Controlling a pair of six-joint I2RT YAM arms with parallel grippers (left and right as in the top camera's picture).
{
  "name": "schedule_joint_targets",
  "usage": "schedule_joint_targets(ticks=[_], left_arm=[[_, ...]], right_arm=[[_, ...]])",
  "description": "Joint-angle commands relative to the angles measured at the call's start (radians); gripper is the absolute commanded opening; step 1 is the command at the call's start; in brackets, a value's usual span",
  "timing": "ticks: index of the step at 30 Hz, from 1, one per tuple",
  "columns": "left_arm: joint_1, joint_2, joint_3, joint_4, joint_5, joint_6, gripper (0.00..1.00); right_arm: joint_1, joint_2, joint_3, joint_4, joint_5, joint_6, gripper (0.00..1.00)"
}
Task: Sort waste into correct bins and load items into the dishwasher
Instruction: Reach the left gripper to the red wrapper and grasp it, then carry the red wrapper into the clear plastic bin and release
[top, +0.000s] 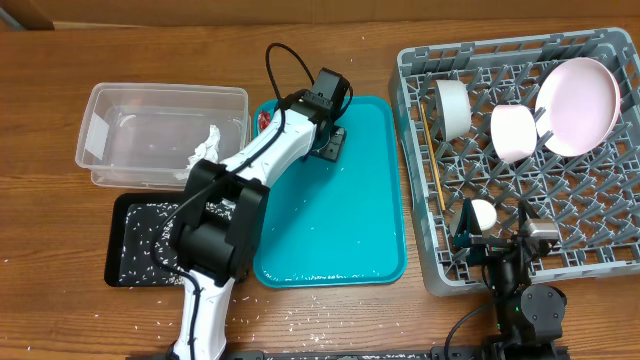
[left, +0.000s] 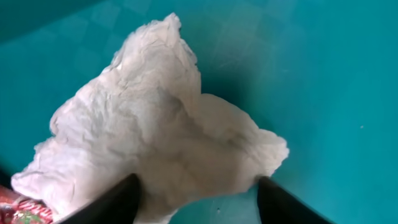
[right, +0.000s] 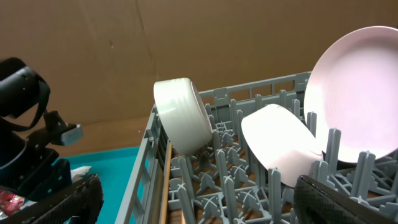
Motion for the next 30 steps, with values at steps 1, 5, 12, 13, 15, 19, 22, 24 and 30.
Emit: schedule_joint_targets(ticks=[1, 5, 12, 13, 15, 19, 22, 24, 30], left_arm=[[0.003, 0.063, 0.007, -0.005, 0.023, 0.012, 0.37], [0.003, 0.063, 0.019, -0.057, 0.045, -0.015, 0.04], [0.022, -0.203, 0.114, -0.229, -0.031, -0.16, 0.04], [0.031, -0.24, 0.114, -0.243, -0.075, -0.181, 0.04], [0.06, -0.311, 0.114, -0.27, -0.168, -0.209, 0.04], [0.138, -0.348, 0.113, -0.322, -0.229, -0.217, 0.04], [0.195, -0.322, 0.085, -0.334, -0.229, -0.217, 0.04], [0.23, -0.296, 0.076, -0.327, -0.215, -0.22, 0.23], [0.212, -0.33, 0.117, -0.324, -0.036, -0.205, 0.61]], right_arm=[[-0.003, -0.009, -0.011, 0.006, -0.002, 0.0, 1.0], [-0.003, -0.009, -0.011, 0.006, -0.002, 0.0, 1.0], [-0.003, -0.009, -0.011, 0.006, -0.002, 0.0, 1.0], [-0.003, -0.009, -0.011, 0.006, -0.002, 0.0, 1.0], [-0.003, -0.009, -0.011, 0.006, -0.002, 0.0, 1.0], [-0.003, -0.009, -0.011, 0.006, -0.002, 0.0, 1.0], [-0.003, -0.009, -0.011, 0.006, -0.002, 0.0, 1.0], [-0.003, -0.009, -0.011, 0.006, -0.002, 0.0, 1.0], [-0.003, -0.009, -0.011, 0.006, -0.002, 0.0, 1.0]])
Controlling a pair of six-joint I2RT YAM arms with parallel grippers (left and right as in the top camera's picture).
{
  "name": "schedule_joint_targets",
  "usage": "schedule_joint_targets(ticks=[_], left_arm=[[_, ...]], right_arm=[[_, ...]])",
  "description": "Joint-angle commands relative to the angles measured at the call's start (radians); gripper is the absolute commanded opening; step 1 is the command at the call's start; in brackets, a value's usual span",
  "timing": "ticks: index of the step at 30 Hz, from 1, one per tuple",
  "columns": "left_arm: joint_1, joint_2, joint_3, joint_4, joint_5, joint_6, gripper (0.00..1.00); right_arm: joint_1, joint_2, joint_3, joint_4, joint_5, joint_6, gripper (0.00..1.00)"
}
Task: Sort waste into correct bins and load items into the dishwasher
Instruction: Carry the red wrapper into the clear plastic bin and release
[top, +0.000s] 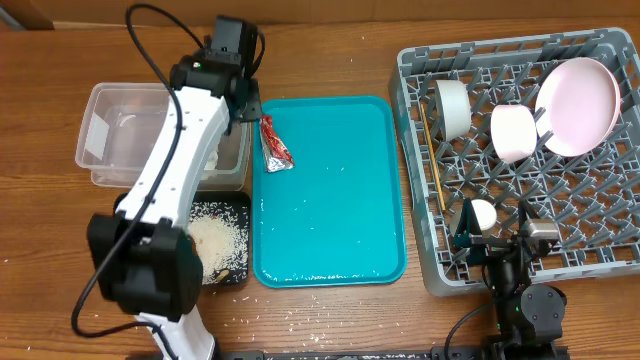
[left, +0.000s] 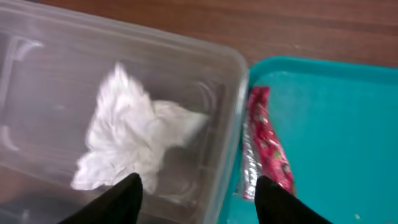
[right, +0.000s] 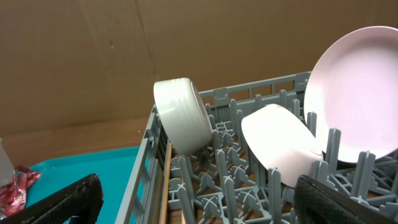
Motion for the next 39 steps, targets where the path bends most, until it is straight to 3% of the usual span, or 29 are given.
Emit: schedule_joint_targets(ticks=[1, 5, 8, 11, 19, 22, 24, 26, 27, 33, 39], left_arm=[[-0.065, -0.049, 0.024, -0.007, 0.135, -0.007, 0.6], [-0.157, -0.037, 0.002, -0.02, 0.119, -0.056, 0.56], [-0.216, 0.014, -0.071, -0.005, -0.015, -0.179, 0.49], [-0.223, 0.082, -0.097, 0.018, -0.074, -0.229, 0.47], [-0.208, 0.273, -0.097, 0.06, -0.116, -0.275, 0.65], [-0.208, 0.304, -0.097, 0.071, -0.118, -0.275, 0.56], [-0.209, 0.299, -0.092, 0.077, -0.105, -0.265, 0.36], [-0.21, 0.283, -0.067, 0.058, -0.084, -0.257, 0.1], [-0.21, 0.268, -0.043, 0.039, -0.068, -0.256, 0.04], [-0.21, 0.097, 0.061, -0.028, 0.009, -0.132, 0.04], [-0.122, -0.066, 0.061, -0.131, -0.111, -0.116, 0.04]], right_arm=[[-0.003, -0.009, -0.011, 0.005, -0.002, 0.001, 1.0], [-0.003, -0.009, -0.011, 0.005, -0.002, 0.001, 1.0], [-0.003, -0.009, -0.011, 0.005, -0.002, 0.001, 1.0], [-0.003, -0.009, -0.011, 0.005, -0.002, 0.001, 1.0], [-0.003, -0.009, -0.011, 0.005, -0.002, 0.001, 1.0], [-0.003, -0.009, -0.011, 0.005, -0.002, 0.001, 1.0], [-0.003, -0.009, -0.011, 0.005, -0.002, 0.001, 1.0], [-0.003, -0.009, -0.011, 0.005, -0.002, 0.001, 1.0], [-0.003, -0.009, -0.011, 0.005, -0.002, 0.001, 1.0], [-0.003, -0.009, -0.011, 0.005, -0.002, 0.001, 1.0], [-0.003, -0.009, -0.011, 0.005, -0.002, 0.001, 1.0]])
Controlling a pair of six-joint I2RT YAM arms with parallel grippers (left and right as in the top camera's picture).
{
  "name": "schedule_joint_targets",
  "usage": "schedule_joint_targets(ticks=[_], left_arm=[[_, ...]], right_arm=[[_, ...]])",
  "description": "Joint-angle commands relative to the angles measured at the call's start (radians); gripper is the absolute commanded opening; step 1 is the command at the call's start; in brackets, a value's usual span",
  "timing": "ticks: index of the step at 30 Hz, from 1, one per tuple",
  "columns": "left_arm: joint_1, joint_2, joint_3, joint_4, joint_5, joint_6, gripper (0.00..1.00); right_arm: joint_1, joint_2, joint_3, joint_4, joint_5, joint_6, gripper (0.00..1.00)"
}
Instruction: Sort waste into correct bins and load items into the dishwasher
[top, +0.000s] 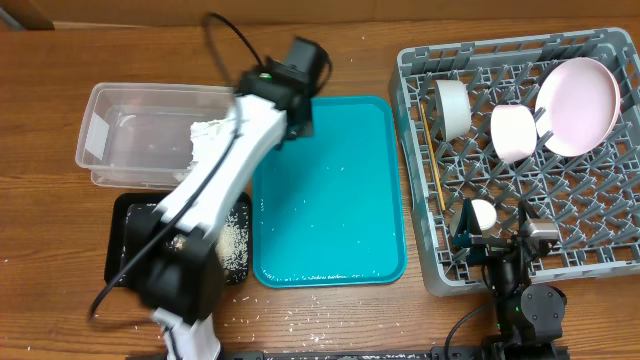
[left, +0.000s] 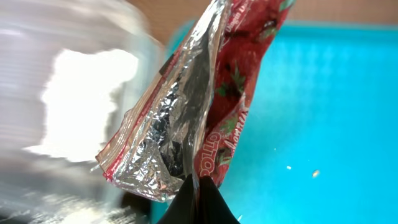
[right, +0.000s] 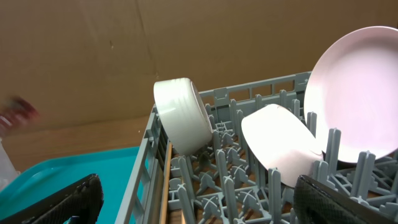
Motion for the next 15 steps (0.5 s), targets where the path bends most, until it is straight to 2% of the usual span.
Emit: schedule_joint_targets(ticks=[1, 5, 8, 9, 11, 14, 15], left_arm=[[0.1, -0.07, 0.026, -0.065, -0.072, 0.032, 0.04], [0.196, -0.039, -0.02, -0.08, -0.055, 0.029, 0.06], [0.247, -0.012, -0.052, -0.085, 0.021, 0.053, 0.18], [0.263, -0.013, -0.051, -0.108, 0.074, 0.09, 0.43], [0.266, -0.034, -0.037, -0.147, 0.066, 0.092, 0.62], [0.266, -0.106, 0.0, -0.208, 0.058, 0.092, 0.97], [0.265, -0.135, 0.007, -0.223, 0.059, 0.091, 1.0]], right_arm=[[-0.003, -0.009, -0.011, 0.006, -0.002, 0.0, 1.0], [-0.003, -0.009, -0.011, 0.006, -0.002, 0.0, 1.0], [-0.003, -0.009, -0.011, 0.006, -0.002, 0.0, 1.0], [-0.003, -0.009, -0.011, 0.006, -0.002, 0.0, 1.0], [-0.003, -0.009, -0.011, 0.006, -0.002, 0.0, 1.0], [-0.003, -0.009, -0.011, 0.006, -0.002, 0.0, 1.0], [-0.003, -0.009, -0.011, 0.006, -0.002, 0.0, 1.0]])
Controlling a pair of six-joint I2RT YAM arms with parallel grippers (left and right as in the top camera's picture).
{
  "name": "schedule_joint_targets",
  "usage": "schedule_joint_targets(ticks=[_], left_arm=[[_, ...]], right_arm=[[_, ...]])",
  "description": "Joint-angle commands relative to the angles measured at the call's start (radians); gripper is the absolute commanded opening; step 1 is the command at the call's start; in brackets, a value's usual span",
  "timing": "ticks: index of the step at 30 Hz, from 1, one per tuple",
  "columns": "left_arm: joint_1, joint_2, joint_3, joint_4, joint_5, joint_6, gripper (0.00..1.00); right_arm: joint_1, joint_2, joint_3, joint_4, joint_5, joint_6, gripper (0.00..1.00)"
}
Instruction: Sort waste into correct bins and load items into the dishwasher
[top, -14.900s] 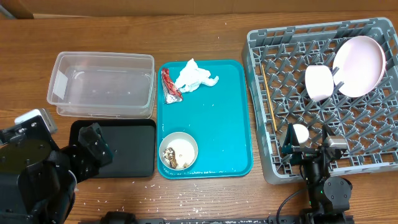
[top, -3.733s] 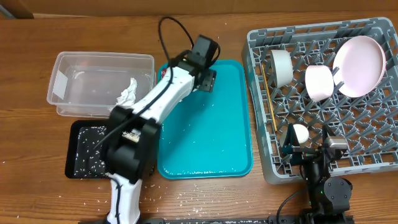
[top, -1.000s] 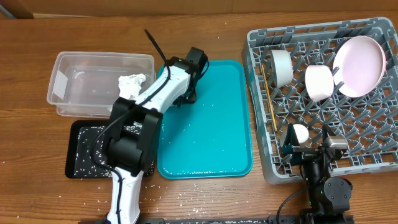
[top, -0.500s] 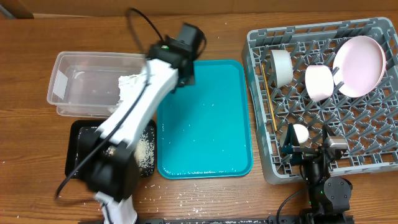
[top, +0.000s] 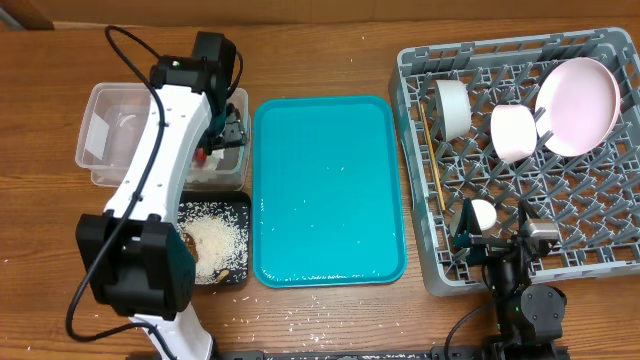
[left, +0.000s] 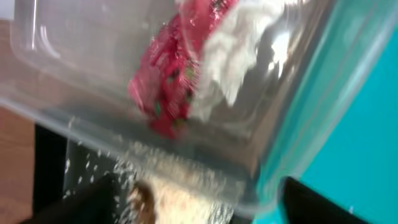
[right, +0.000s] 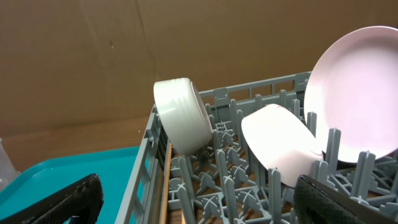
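The red foil wrapper (left: 163, 78) lies inside the clear plastic bin (left: 292, 134), against a crumpled white tissue (left: 239, 50). Overhead, the wrapper (top: 203, 156) shows at the bin's (top: 110, 110) right end. My left gripper (left: 205, 205) hangs open above the bin's near wall with nothing between its fingers; overhead it (top: 228, 128) is over the bin's right end. My right gripper (right: 205, 208) rests open at the front of the grey dish rack (right: 146, 162), holding nothing.
The teal tray (top: 328, 190) lies between bin and rack with only crumbs on it. A black tray (top: 215, 240) of rice sits below the bin. The rack (top: 420, 180) holds a white bowl (right: 183, 115), a pink cup (right: 277, 140), a pink plate (right: 357, 93) and a chopstick (top: 432, 160).
My left gripper was shut on the red wrapper at the tray's upper left edge. It is now open over the clear bin, and the wrapper lies in the bin by the tissue.
First my left gripper stood open around the white tissue on the teal tray. Then it was open over the bin with the tissue inside and the wrapper on the tray. Later it held the wrapper aloft; now the wrapper is in the bin. The right arm stayed still.
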Motion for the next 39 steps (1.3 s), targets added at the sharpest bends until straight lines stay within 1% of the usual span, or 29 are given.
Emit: schedule_joint_targets(ticks=[1, 2, 6, 7, 10, 14, 18, 21, 24, 28, 30, 31, 33, 36, 37, 39], left_arm=[[-0.01, -0.158, 0.052, -0.043, 0.025, 0.017, 1.0], [-0.014, -0.211, 0.052, -0.058, 0.039, 0.017, 1.0], [-0.035, -0.375, 0.051, -0.099, 0.178, 0.017, 1.0], [-0.05, -0.443, 0.051, -0.131, 0.216, 0.017, 1.0], [-0.066, -0.526, 0.051, -0.179, 0.301, 0.017, 1.0], [-0.066, -0.58, 0.051, -0.194, 0.303, 0.017, 1.0], [-0.066, -0.585, 0.051, -0.265, 0.296, 0.019, 1.0], [-0.066, -0.585, 0.051, -0.273, 0.275, 0.021, 1.0], [-0.066, -0.597, 0.047, -0.188, 0.272, 0.088, 1.0], [-0.066, -0.71, -0.034, 0.05, 0.332, 0.245, 1.0], [-0.064, -0.791, -0.111, 0.15, 0.343, 0.28, 1.0], [-0.063, -0.863, -0.188, 0.219, 0.341, 0.294, 1.0], [-0.063, -0.947, -0.286, 0.295, 0.341, 0.307, 1.0], [-0.063, -1.098, -0.473, 0.431, 0.326, 0.309, 1.0], [-0.063, -1.167, -0.563, 0.499, 0.319, 0.309, 1.0], [-0.063, -1.249, -0.676, 0.589, 0.319, 0.31, 1.0]], right_arm=[[-0.003, -0.009, -0.011, 0.006, -0.002, 0.001, 1.0], [-0.003, -0.009, -0.011, 0.006, -0.002, 0.001, 1.0], [-0.003, -0.009, -0.011, 0.006, -0.002, 0.001, 1.0], [-0.003, -0.009, -0.011, 0.006, -0.002, 0.001, 1.0], [-0.003, -0.009, -0.011, 0.006, -0.002, 0.001, 1.0], [-0.003, -0.009, -0.011, 0.006, -0.002, 0.001, 1.0], [-0.003, -0.009, -0.011, 0.006, -0.002, 0.001, 1.0], [-0.003, -0.009, -0.011, 0.006, -0.002, 0.001, 1.0], [-0.003, -0.009, -0.011, 0.006, -0.002, 0.001, 1.0], [-0.003, -0.009, -0.011, 0.006, -0.002, 0.001, 1.0], [-0.003, -0.009, -0.011, 0.006, -0.002, 0.001, 1.0], [-0.003, -0.009, -0.011, 0.006, -0.002, 0.001, 1.0], [-0.003, -0.009, -0.011, 0.006, -0.002, 0.001, 1.0], [-0.003, -0.009, -0.011, 0.006, -0.002, 0.001, 1.0], [-0.003, -0.009, -0.011, 0.006, -0.002, 0.001, 1.0], [-0.003, -0.009, -0.011, 0.006, -0.002, 0.001, 1.0]])
